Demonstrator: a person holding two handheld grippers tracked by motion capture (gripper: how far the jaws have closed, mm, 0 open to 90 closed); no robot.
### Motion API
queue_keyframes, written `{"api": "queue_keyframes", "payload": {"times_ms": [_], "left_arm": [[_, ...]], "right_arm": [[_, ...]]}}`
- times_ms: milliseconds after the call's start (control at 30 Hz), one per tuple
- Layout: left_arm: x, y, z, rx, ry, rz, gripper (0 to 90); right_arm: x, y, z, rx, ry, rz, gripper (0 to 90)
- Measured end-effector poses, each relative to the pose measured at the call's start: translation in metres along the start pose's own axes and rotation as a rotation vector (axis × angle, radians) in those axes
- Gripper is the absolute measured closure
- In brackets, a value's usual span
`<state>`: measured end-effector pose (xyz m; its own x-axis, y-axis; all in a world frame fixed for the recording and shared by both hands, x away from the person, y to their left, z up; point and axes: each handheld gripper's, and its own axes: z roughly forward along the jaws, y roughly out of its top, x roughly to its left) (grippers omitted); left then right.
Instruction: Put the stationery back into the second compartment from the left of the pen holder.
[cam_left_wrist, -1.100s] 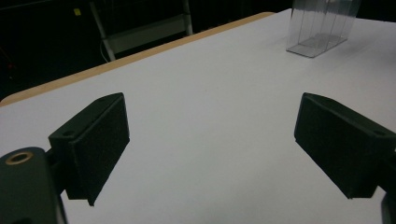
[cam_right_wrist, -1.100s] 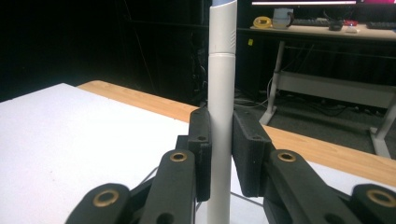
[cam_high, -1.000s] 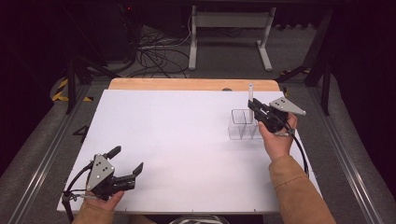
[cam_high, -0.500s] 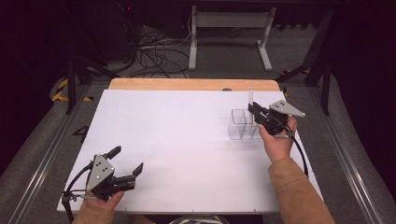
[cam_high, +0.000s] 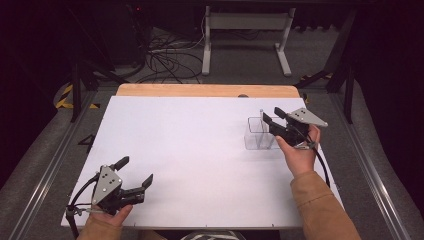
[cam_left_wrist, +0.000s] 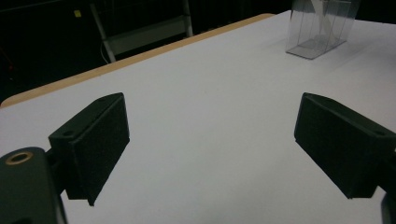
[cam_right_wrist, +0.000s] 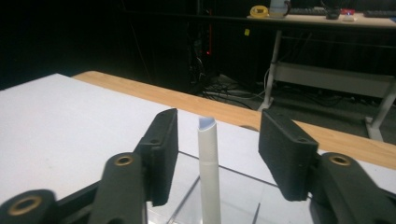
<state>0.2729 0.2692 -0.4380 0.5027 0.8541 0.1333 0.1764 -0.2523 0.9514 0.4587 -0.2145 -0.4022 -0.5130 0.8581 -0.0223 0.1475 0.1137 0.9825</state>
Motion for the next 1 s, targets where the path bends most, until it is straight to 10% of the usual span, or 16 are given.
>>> {"api": "queue_keyframes", "payload": {"times_ms": [1000], "left_arm": [[-0.001, 0.001, -0.002, -0.002, 0.005, -0.002, 11.1]], "right_arm": [[0.027, 0.024, -0.044, -0.008, 0.118, -0.025, 29.9]]}}
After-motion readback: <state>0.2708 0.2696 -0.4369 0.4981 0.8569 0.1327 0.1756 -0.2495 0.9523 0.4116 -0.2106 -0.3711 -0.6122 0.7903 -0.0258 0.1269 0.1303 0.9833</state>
